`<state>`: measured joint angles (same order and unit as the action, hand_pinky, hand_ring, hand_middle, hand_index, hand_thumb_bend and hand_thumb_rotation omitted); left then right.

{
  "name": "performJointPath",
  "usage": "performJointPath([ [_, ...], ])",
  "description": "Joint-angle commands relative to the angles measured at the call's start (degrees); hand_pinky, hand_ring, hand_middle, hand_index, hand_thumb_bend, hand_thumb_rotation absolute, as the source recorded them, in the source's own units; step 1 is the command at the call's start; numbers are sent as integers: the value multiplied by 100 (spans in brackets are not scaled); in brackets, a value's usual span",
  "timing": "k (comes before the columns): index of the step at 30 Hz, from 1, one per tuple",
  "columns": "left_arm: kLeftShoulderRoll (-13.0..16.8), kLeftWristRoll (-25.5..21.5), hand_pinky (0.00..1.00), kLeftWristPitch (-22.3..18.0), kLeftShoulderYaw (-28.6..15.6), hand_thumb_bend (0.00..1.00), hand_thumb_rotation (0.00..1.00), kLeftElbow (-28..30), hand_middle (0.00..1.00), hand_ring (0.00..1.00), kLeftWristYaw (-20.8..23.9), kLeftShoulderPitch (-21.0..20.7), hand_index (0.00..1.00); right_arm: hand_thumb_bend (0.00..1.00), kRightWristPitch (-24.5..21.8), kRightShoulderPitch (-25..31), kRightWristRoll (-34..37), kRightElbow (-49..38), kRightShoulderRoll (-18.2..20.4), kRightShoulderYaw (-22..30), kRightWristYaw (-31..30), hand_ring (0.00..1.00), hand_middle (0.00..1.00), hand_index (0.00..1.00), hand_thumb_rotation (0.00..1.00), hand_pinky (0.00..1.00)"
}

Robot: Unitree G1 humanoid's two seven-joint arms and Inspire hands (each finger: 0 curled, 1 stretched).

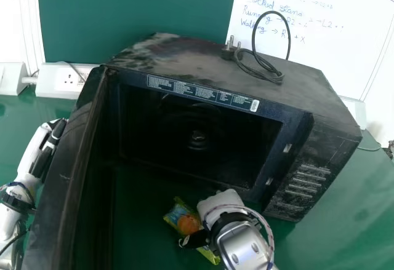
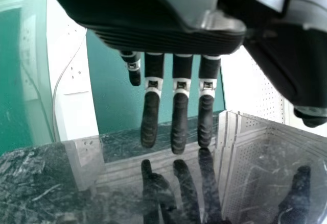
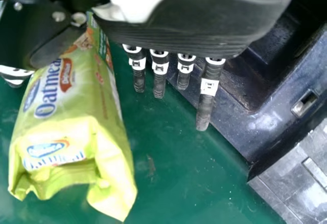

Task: Put biscuit inside oven

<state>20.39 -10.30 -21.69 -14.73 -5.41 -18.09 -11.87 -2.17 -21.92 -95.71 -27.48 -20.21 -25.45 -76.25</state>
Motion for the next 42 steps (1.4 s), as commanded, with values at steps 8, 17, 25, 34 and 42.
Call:
performJointPath([
  [8, -29, -91, 29, -102, 10, 51, 6, -60, 42, 37, -55, -12, 48, 99, 804, 393, 742, 324, -327, -468, -244, 78, 90, 87, 39, 54],
  [17, -38, -64, 29, -91, 2, 51, 6, -56, 42, 36, -30, -8, 48, 62, 871, 647, 985, 39, -593, -292, 425, 23, 37, 72, 10, 15],
  [25, -31, -68, 29, -89, 7, 51, 7, -65, 42, 36, -53, -13, 48, 63, 939, 712, 965, 1, -713, -233, 956, 21, 35, 70, 9, 13],
  [34, -24, -50, 29, -48, 2, 51, 6, -65, 42, 37, -32, -10, 48, 70, 866, 689, 1054, 28, -679, -161, 1267, 16, 28, 70, 3, 9],
  [42, -22, -94, 30, -58, -6, 51, 6, -117, 42, 37, -65, -16, 48, 78, 856, 390, 1707, -86, -787, 207, 1130, 15, 27, 65, 0, 8],
])
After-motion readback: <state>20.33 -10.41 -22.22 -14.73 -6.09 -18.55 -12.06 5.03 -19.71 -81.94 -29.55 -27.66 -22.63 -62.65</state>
